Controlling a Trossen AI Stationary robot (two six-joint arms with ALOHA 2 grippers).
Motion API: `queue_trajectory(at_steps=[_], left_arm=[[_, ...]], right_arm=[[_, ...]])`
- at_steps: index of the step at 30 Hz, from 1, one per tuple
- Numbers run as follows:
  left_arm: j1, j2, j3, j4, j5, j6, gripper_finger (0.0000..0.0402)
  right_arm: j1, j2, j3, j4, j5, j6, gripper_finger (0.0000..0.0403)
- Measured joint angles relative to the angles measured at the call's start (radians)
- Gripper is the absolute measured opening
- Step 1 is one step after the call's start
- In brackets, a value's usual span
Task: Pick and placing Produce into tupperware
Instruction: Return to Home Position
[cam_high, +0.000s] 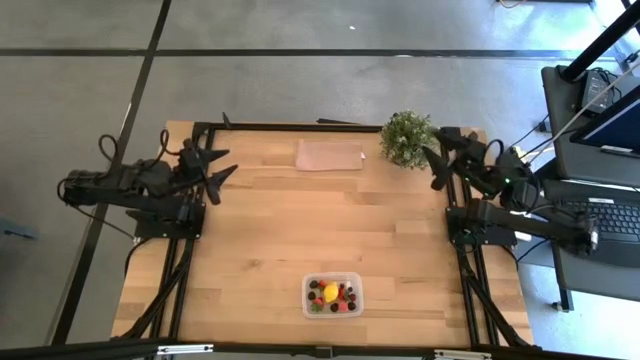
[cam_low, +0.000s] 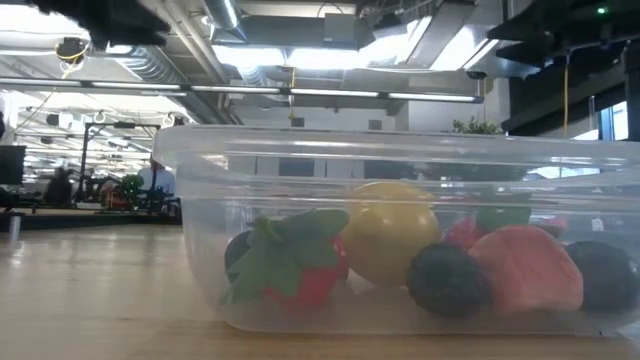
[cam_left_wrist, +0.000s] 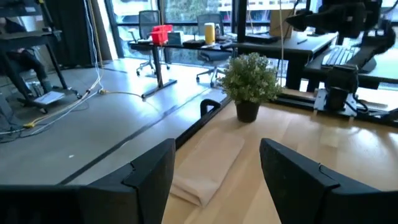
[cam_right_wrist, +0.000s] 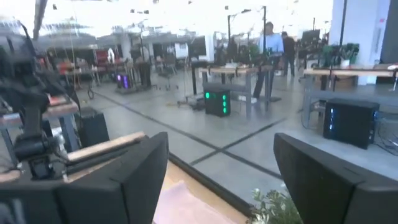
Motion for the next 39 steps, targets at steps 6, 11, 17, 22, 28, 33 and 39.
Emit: queue_trajectory(at_steps=[6,11,17,22,28,33,39], left_arm=[[0.000,-0.149,-0.177,0.046,-0.103,-0.011,0.0228],[0.000,-0.231,-0.275,0.048,-0.195,-0.073,0.0228],[0.000,-0.264,-0.298,0.100,-0.268,-0.032,0.0228],[0.006,-0.263,-0.298,0.102,-0.293,-0.023,0.0228],[0.041,-0.263,-0.306,0.106,-0.294,-0.026,0.0228],[0.078,-0.263,-0.382,0.153,-0.315,-0.055,0.0228],[0.101,-0.263,-0.492,0.260,-0.274,-0.078,0.0228]], right_arm=[[0.000,-0.139,-0.084,0.001,0.038,0.032,0.0291],[0.000,-0.222,-0.168,0.000,0.074,0.061,0.0291],[0.000,-0.279,-0.274,0.022,0.152,0.099,0.0291],[0.000,-0.282,-0.329,0.072,0.229,0.107,0.0291],[0.000,-0.283,-0.378,0.183,0.245,0.110,0.0291],[0.000,-0.283,-0.416,0.216,0.245,0.154,0.0291],[0.000,-0.283,-0.427,0.224,0.244,0.175,0.0291]])
